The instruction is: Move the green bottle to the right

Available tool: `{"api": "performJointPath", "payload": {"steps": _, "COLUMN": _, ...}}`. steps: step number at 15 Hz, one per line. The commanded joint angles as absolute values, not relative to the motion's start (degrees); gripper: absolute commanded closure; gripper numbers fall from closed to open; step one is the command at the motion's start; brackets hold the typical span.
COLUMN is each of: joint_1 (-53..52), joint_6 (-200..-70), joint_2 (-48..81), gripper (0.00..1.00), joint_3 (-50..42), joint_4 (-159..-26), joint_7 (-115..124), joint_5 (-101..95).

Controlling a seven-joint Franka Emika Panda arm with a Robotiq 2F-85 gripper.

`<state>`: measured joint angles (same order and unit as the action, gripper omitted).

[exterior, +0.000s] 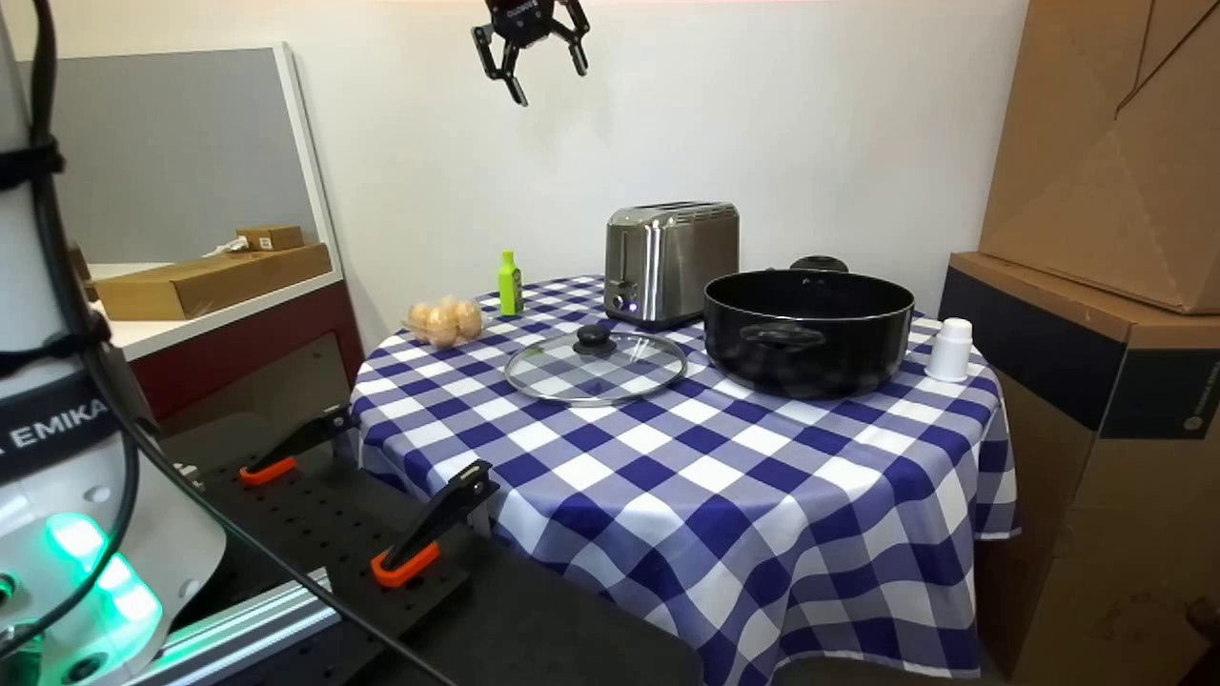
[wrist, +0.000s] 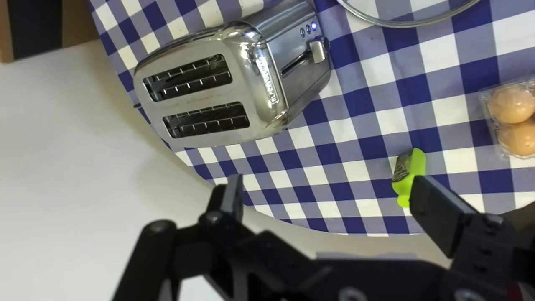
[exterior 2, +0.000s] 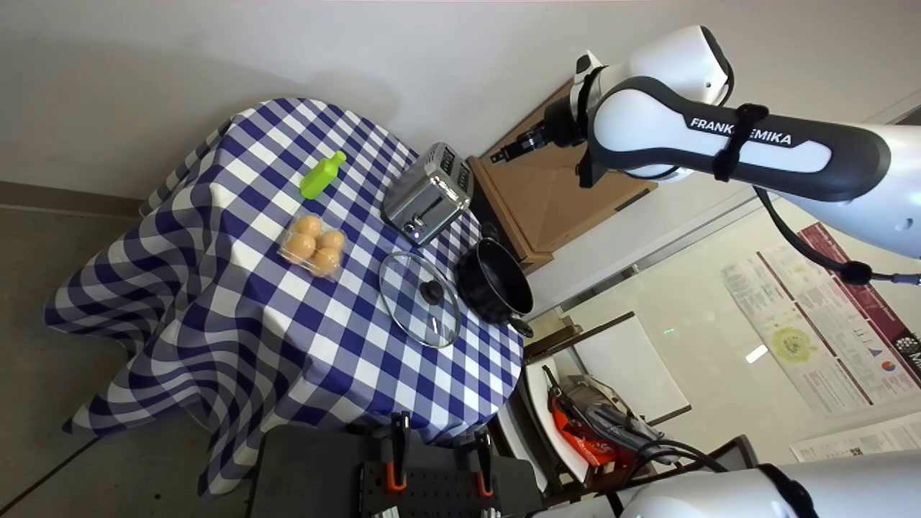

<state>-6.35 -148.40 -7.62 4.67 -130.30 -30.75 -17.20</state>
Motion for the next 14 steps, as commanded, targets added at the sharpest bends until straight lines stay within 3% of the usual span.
{"api": "performJointPath", "payload": {"steps": 1, "joint_1": -6.56, "joint_6": -148.33, "joint_2": -7.59, "gripper": 0.00, "joint_3": 4.62, "joint_4": -130.41, "joint_7": -30.47, "joint_5": -17.31}}
{"api": "performJointPath", "payload": {"steps": 7, "joint_1": -6.54, "joint_6": -148.33, "joint_2": -7.59, "gripper": 0.00, "joint_3": 4.60, "joint_4": -130.44, "joint_7": -30.46, "joint_5": -17.28}}
{"api": "performJointPath", "payload": {"steps": 14, "joint_1": -9.76, "joint_6": -159.42, "joint_2": 2.52, "gripper": 0.00, "joint_3": 6.79, "joint_4": -126.20, "joint_7": -29.38, "joint_5": -3.96}}
